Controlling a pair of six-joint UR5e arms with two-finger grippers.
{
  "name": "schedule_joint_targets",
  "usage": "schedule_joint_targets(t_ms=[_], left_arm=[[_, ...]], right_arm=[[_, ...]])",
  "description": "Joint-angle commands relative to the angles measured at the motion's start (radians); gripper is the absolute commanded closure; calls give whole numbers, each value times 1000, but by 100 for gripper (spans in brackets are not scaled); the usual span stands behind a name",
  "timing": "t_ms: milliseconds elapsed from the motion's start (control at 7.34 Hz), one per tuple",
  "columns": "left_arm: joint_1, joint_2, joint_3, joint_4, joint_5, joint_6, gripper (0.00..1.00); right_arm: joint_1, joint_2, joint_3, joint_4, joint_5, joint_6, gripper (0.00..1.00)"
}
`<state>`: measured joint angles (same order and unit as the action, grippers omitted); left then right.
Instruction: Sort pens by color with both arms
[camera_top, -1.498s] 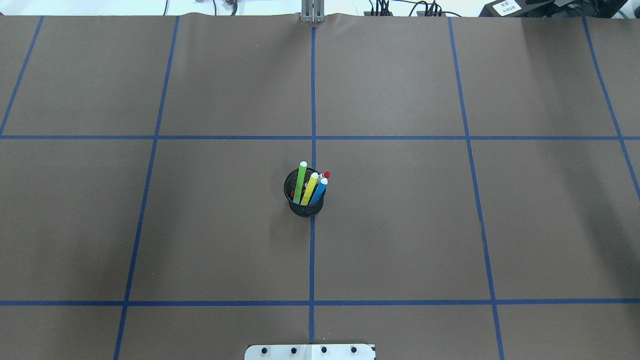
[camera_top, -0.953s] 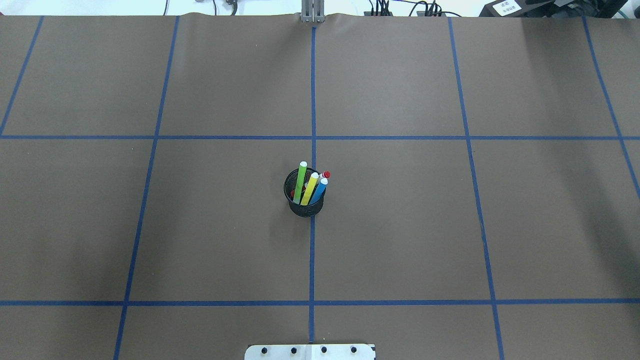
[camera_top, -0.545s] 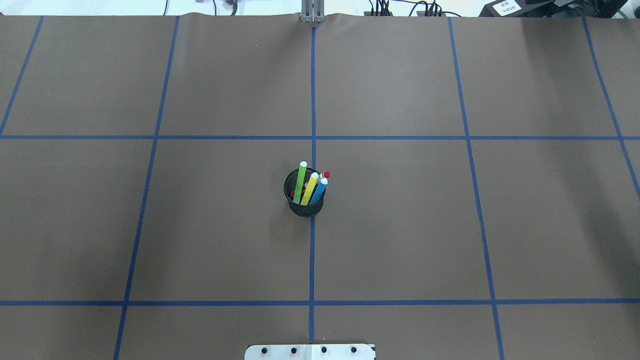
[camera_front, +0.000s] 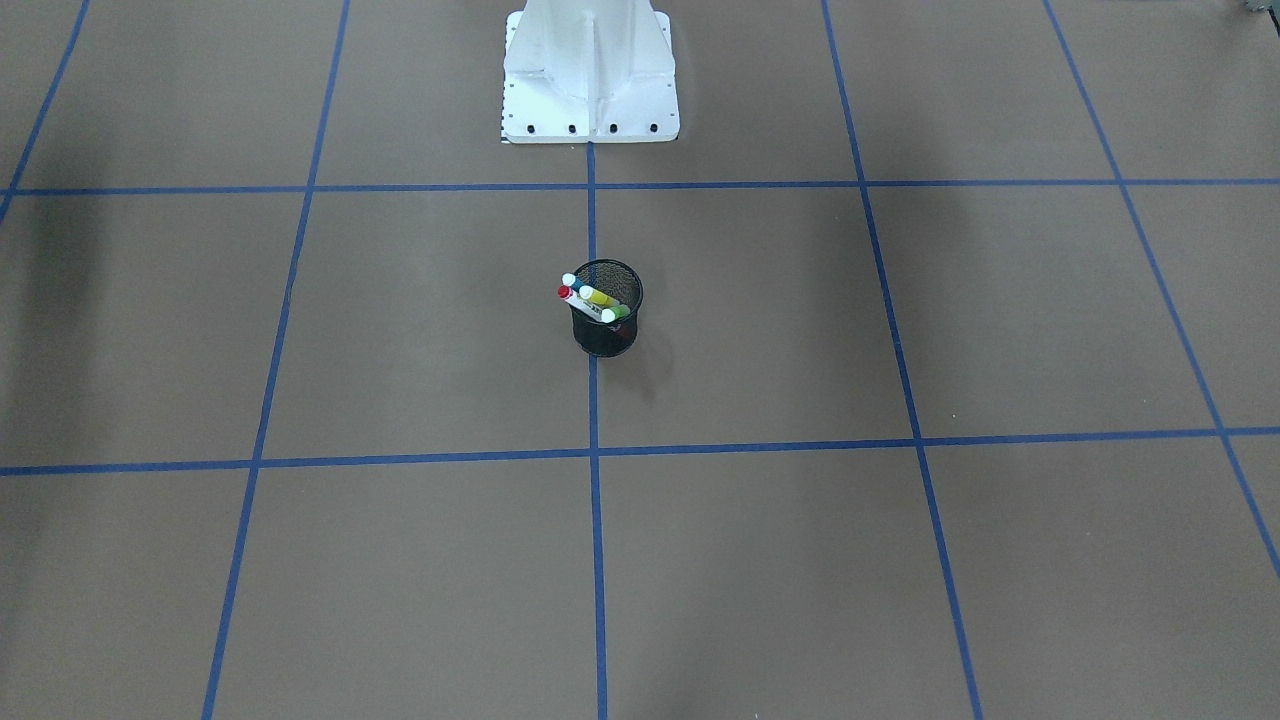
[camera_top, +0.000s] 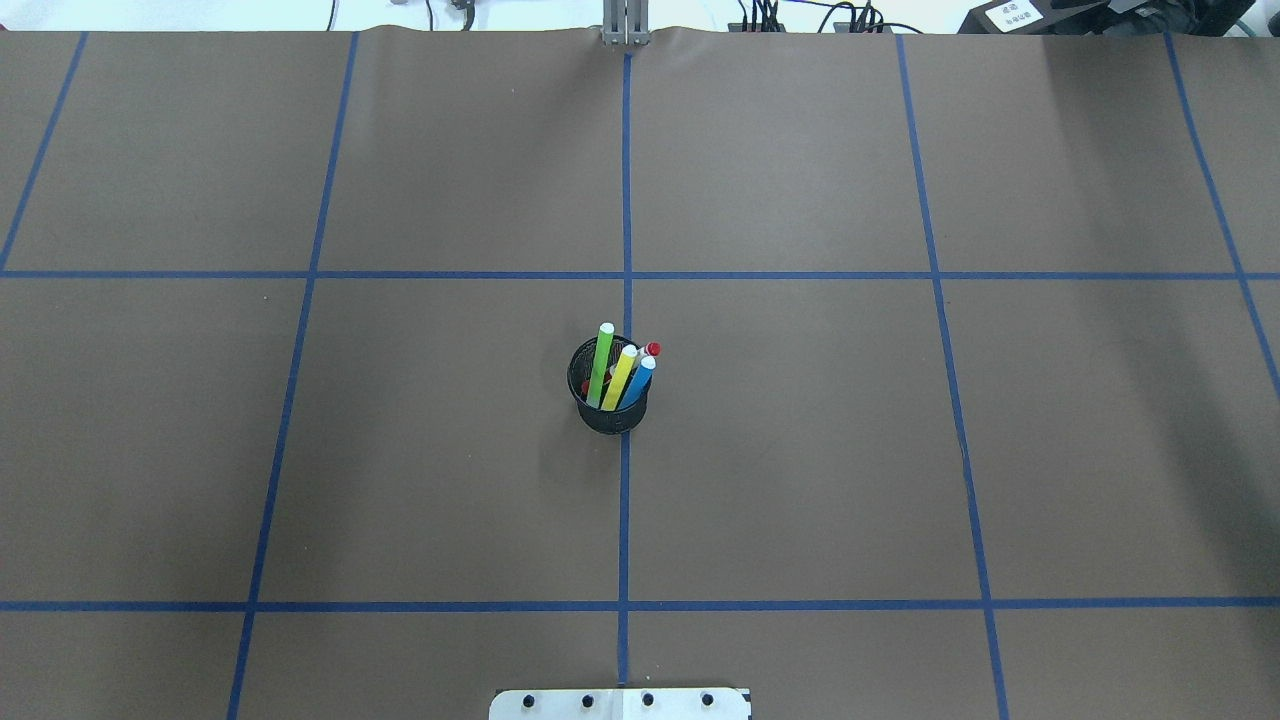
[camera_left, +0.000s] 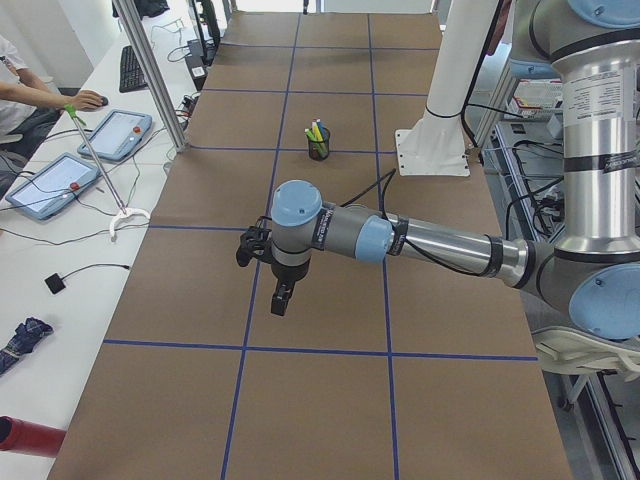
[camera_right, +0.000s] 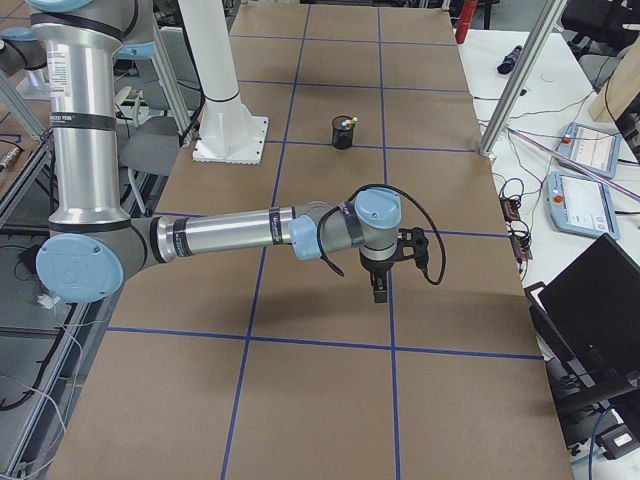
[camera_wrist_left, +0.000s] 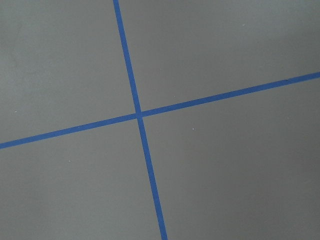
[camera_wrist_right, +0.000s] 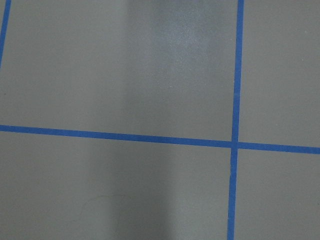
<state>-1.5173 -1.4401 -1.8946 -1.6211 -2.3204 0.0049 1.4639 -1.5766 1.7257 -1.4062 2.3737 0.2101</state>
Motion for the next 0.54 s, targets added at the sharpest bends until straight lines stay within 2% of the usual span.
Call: schedule_joint_targets(t_ms=[0,408], left_arm=[[0,4,-3,-2,-25,-2,0],[3,3,-3,-2,-22,-3,0]], right_arm=[[-20,-3,26,18,6,79,0],[-185,7,168,39,3,395,1]])
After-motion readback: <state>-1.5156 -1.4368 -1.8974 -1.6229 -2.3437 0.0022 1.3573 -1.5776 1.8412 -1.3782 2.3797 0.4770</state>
